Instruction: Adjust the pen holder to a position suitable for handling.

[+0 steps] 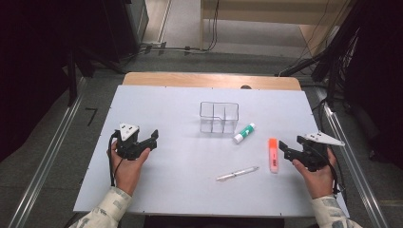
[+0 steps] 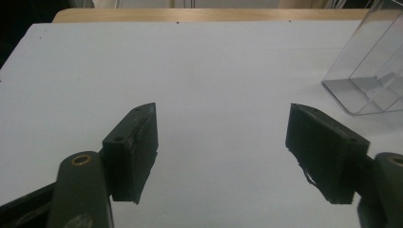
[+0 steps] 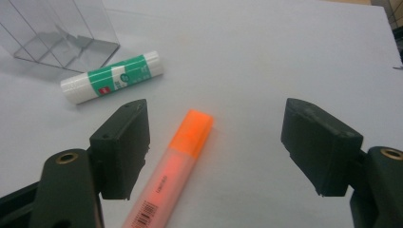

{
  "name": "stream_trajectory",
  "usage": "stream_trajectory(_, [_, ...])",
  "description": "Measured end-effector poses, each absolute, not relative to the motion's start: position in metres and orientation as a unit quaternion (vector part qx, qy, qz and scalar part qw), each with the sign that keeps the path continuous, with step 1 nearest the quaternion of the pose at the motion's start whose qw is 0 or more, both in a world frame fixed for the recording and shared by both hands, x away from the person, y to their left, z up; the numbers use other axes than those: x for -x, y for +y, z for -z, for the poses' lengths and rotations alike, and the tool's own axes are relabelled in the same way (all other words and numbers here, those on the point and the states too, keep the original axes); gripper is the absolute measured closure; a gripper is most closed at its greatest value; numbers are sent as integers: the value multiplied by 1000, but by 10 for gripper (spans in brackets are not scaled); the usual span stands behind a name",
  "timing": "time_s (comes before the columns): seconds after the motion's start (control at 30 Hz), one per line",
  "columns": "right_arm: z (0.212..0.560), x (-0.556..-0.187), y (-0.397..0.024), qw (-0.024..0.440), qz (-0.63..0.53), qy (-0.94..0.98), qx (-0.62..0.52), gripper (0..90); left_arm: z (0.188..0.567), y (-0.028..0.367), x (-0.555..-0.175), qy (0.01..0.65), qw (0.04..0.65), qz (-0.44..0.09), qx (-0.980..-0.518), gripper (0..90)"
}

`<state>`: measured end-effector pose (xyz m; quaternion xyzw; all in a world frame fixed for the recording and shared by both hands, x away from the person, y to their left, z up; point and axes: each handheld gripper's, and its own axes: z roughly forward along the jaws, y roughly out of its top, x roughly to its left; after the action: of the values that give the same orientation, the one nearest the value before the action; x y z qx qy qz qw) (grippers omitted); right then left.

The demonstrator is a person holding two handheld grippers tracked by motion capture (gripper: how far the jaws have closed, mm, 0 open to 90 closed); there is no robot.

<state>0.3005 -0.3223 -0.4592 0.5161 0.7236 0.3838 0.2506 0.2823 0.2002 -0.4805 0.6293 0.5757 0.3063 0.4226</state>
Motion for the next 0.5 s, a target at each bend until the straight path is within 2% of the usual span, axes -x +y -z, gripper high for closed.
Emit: stream_trajectory(0.5, [461,-301,-327,248,-383,720,-523,237,484,199,-285,576,418,-311,-630,249])
